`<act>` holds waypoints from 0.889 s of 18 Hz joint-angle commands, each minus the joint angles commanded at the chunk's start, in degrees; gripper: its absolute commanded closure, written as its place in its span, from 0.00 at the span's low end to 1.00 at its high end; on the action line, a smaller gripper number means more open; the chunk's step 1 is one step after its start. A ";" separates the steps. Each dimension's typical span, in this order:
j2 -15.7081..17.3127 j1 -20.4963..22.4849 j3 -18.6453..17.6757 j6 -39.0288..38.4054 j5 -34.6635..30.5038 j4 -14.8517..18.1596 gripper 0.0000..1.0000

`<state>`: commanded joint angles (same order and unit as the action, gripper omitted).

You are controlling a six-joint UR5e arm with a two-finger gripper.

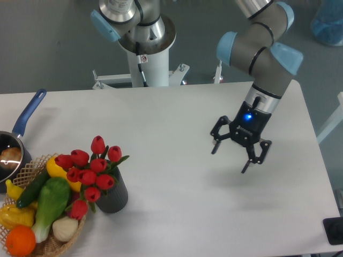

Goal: Pick up the flowers from the vase
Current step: 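Move the open gripper toward the red tulip stems above the black vase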

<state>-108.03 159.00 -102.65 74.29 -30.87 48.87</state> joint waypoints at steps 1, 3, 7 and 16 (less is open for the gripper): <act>1.05 -1.05 -0.26 -1.32 0.28 0.26 0.00; 2.64 -3.43 -1.84 -3.00 0.63 0.35 0.00; 4.58 -7.29 -4.48 -3.80 0.63 0.53 0.00; 2.12 -16.53 -4.31 -3.62 0.81 -0.09 0.00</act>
<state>-105.91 142.48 -106.96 70.66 -30.06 48.78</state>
